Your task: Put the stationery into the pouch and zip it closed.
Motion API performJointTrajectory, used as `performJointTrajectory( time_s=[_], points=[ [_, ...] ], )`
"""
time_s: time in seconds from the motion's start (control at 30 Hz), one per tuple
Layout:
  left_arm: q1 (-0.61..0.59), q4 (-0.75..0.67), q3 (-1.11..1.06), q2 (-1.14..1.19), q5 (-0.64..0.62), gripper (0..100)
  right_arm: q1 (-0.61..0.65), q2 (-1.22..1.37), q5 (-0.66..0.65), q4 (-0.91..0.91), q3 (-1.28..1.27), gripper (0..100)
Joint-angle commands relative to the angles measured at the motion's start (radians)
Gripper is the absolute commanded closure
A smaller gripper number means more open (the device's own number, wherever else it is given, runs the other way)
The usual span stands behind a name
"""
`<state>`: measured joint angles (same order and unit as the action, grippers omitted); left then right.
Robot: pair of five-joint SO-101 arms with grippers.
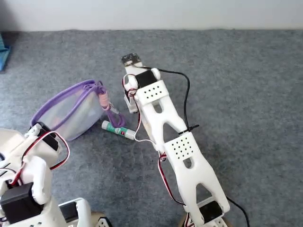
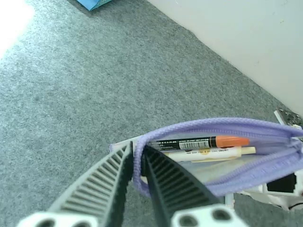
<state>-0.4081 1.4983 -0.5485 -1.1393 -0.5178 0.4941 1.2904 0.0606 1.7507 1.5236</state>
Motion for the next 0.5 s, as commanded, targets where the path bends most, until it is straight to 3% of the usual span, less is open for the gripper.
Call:
performJointTrajectory(
  time_s=[0.0,0.2,0.47],
  points=[
    [-0.006,-0.002,0.001,0.017,-0.011,99,-0.021,-0.088,-0.011,0.050,0.041,99.1],
    [-0.008,0.003,0.002,0.017,-0.009,99,-0.021,-0.305,-0.011,0.050,-0.130,99.1],
    [-0.008,0.000,0.002,0.017,-0.011,99,-0.013,-0.762,-0.003,0.047,-0.603,99.1]
  ],
)
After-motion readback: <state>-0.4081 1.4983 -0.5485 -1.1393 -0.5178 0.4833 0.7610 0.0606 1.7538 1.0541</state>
